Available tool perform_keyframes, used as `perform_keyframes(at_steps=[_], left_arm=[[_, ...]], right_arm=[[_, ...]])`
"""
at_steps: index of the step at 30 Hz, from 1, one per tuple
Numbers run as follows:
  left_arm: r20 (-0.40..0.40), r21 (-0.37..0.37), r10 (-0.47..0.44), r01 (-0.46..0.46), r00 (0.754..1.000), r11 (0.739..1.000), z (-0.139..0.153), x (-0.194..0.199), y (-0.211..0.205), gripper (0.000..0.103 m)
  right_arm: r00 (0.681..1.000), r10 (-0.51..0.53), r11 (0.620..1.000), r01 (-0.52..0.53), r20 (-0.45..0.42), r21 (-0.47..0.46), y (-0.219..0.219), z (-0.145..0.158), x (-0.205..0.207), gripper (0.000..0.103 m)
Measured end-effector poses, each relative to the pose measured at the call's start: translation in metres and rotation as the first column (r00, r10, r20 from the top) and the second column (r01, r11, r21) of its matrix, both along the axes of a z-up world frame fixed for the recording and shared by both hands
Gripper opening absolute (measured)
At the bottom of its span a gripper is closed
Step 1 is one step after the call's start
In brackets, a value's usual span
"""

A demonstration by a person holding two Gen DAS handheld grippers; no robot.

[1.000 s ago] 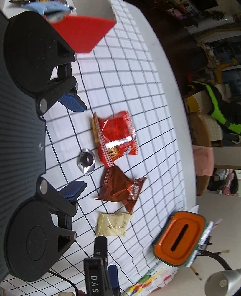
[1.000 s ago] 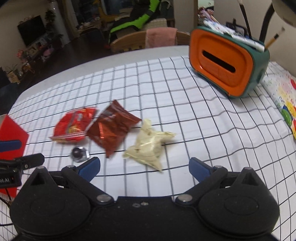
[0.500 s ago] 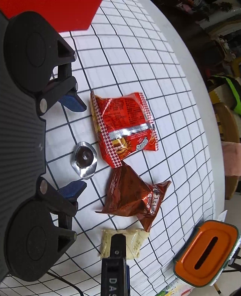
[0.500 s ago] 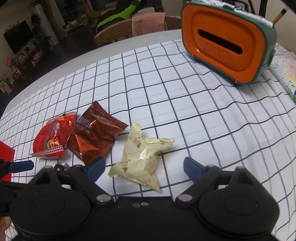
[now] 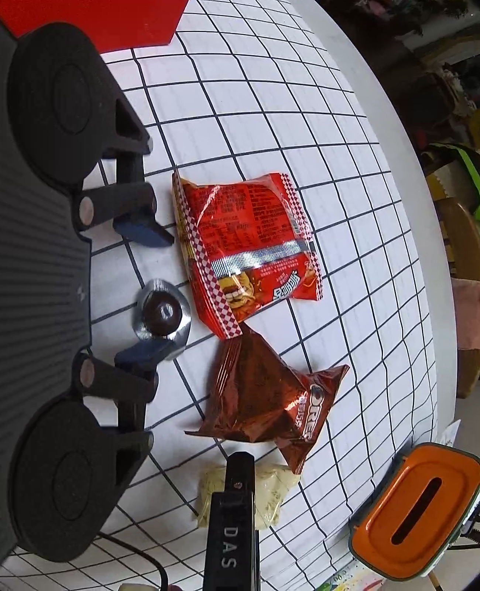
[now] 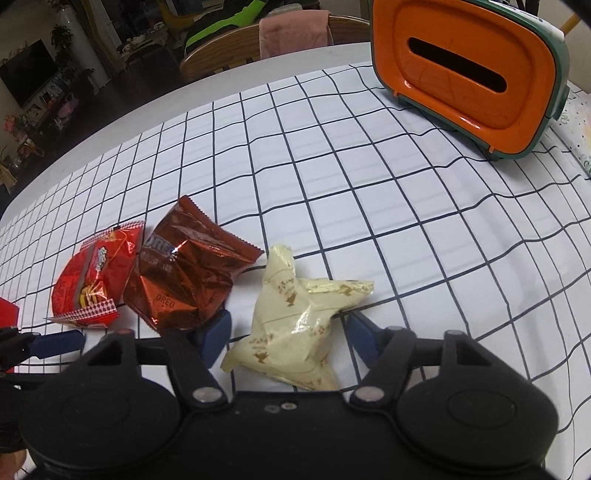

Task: Organize snacks
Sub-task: 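Move both tools back toward the remaining snacks on the tablecloth, then grasp the round chocolate with the left tool while the right tool grasps the cream wrapper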

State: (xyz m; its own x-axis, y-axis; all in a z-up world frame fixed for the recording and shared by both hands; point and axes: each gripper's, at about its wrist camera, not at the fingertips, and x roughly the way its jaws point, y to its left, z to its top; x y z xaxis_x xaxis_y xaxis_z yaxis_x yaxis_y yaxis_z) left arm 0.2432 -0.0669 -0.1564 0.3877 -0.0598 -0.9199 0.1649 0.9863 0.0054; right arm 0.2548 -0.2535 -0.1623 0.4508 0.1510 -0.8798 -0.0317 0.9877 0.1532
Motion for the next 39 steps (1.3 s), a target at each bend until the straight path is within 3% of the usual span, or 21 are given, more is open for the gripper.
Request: perform_keyframes(at_steps=[4, 7, 13, 26, 39], left_arm=[[0.006, -0.010, -0.010, 0.010, 1.000, 1.000, 0.001, -0.002, -0.002, 0.033], [0.011, -0.010, -0.010, 0.010, 1.000, 1.000, 0.000, -0.003, -0.002, 0.033], [0.013, -0.015, 0.017, -0.017, 1.000, 1.000, 0.000, -0.005, 0.006, 0.033], [0.010, -0.036, 0.060, -0.060, 0.998, 0.998, 0.019, -0.034, 0.021, 0.033], [0.084, -0.040, 0.081, -0.078, 0.993, 0.996, 0.071, -0.081, 0.044, 0.033]], right_arm=[[1.000, 0.005, 1.000, -0.005, 0.016, -0.013, 0.000, 0.001, -0.003, 0.053], [1.000, -0.001, 1.000, 0.001, 0.027, -0.015, -0.002, 0.002, -0.006, 0.043], [0.999, -0.008, 1.000, 0.008, 0.044, -0.004, -0.008, 0.003, -0.012, 0.034], [0.998, -0.003, 0.999, 0.001, 0.058, 0.032, -0.017, 0.023, -0.048, 0.032], [0.990, 0.101, 0.992, -0.107, 0.095, 0.068, 0.011, 0.067, -0.095, 0.032]])
